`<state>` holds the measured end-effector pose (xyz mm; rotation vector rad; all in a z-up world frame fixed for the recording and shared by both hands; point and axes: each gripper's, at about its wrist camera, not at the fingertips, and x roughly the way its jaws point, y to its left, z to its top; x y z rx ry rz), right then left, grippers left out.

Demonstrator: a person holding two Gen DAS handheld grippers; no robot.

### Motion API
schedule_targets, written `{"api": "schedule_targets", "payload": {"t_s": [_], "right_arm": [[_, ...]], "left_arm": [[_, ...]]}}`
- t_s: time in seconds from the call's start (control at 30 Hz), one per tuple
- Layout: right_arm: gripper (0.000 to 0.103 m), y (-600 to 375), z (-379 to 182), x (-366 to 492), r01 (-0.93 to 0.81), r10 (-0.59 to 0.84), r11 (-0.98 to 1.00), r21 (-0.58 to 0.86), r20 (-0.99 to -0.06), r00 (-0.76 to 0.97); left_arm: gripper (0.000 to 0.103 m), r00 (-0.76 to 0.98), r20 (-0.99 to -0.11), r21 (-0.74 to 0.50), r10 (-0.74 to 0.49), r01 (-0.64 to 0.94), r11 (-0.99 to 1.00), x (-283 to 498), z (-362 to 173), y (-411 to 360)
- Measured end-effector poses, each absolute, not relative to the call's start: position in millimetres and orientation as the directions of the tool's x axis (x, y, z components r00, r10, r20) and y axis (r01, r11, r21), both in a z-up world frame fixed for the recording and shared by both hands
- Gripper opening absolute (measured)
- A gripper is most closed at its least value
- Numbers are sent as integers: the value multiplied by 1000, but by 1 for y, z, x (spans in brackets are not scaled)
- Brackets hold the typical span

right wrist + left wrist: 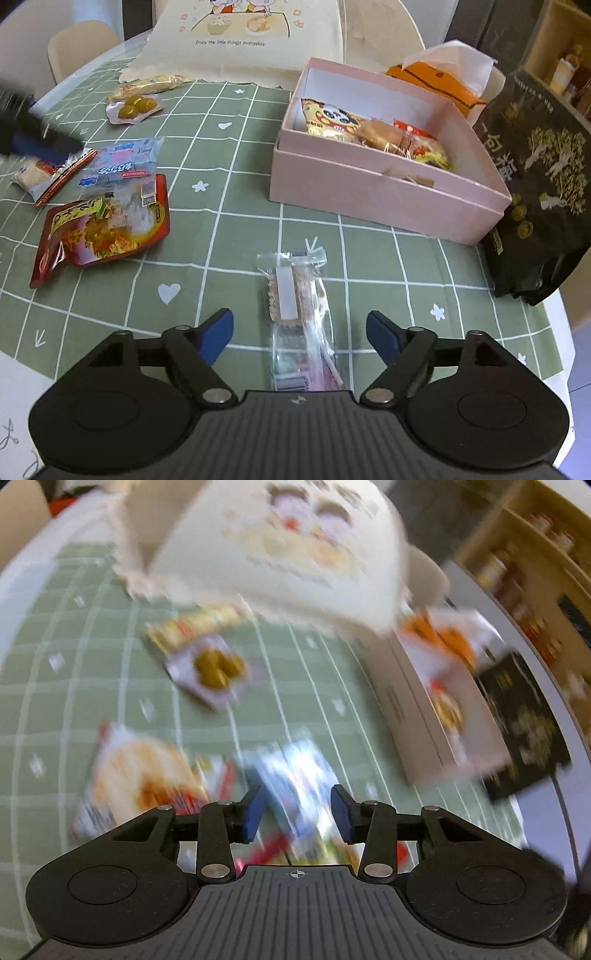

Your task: Organize snacks

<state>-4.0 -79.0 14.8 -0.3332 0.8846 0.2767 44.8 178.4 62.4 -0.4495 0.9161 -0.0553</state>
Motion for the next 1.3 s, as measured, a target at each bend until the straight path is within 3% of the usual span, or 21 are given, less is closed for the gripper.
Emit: {"api": "schedule_targets", "payload": {"t_s": [0.2,0.33,0.47,0.63,0.73,0.77,0.9,1.23,1.27,1.3], "right_arm": [[89,-76,11,-9,-362,88,910,-204,-755,649],[89,-73,12,-11,-398,90,886,-236,-757,647],[89,-80,12,-14,-430,127,877,-213,-761,637],[91,-90,11,-6,-416,163,900,-132,-782,601],[92,-102,10,6,-370,207,929,-7,-819,536],[98,-106,9,9,-354,222,935,30,-826,518],[103,-96,7,9,-359,195,933,0,-839,509],[103,-89,10,18,-350,177,937,-3,-858,481],[101,-87,13,20,-364,177,931,-8,-863,472],[89,-84,17,20,-372,175,928,-20,-859,481]], "left_arm": [[45,701,-713,-82,-11,-68,994,132,88,201],[45,583,-807,-96,-94,27,995,201,62,230],[47,507,-862,9,-6,26,1000,225,46,227],[46,472,-881,-40,-28,-14,999,227,30,225],[40,468,-883,-31,-17,-21,999,218,30,218],[36,466,-884,-54,-37,-24,998,209,31,216],[33,466,-873,-171,-142,-21,985,168,33,212],[33,525,-809,-361,-264,-91,928,43,45,195],[33,538,-800,-374,-266,-100,922,28,49,193],[33,549,-793,-381,-264,-109,918,17,53,193]]}}
